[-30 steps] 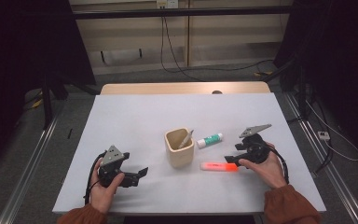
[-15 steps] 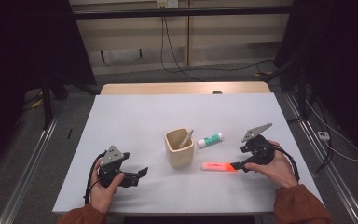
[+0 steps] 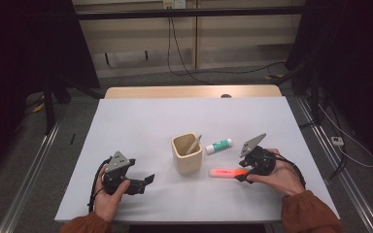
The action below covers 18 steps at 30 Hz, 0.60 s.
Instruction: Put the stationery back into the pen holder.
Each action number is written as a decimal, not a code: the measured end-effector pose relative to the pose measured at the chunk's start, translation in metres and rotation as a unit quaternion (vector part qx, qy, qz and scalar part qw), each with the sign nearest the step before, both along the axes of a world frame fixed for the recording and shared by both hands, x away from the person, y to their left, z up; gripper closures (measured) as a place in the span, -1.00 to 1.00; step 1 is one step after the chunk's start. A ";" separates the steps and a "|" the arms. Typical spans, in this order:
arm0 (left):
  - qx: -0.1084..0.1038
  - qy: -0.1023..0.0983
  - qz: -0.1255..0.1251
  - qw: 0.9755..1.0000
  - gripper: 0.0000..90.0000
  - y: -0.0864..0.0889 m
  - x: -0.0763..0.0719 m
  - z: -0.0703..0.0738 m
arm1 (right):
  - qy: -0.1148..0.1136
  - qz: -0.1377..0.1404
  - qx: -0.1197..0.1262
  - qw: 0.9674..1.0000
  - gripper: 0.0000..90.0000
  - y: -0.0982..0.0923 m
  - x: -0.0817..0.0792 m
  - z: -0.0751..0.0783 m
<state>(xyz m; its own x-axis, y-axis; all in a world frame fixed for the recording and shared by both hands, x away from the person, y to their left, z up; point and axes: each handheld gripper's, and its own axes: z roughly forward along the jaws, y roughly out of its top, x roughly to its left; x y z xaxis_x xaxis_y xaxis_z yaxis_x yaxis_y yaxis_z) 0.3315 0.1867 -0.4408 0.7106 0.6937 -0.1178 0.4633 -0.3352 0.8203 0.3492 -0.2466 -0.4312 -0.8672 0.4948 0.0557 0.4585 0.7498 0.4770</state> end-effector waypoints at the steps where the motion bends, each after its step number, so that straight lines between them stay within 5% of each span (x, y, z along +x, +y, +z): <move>1: 0.000 0.000 0.000 1.000 -0.86 0.000 0.000 0.000 | -0.004 0.005 -0.003 1.000 0.00 0.001 0.000 -0.001; 18: 0.002 0.002 -0.004 1.000 -0.86 0.000 0.001 0.000 | -0.004 0.044 -0.024 0.999 0.32 0.012 0.004 -0.007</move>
<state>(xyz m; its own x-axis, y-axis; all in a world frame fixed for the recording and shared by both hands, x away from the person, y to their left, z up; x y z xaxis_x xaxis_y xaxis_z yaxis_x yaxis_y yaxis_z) 0.3322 0.1863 -0.4411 0.7162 0.6879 -0.1179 0.4629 -0.3418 0.8178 0.3531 -0.2349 -0.4383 -0.9080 0.4181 0.0275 0.3859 0.8091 0.4432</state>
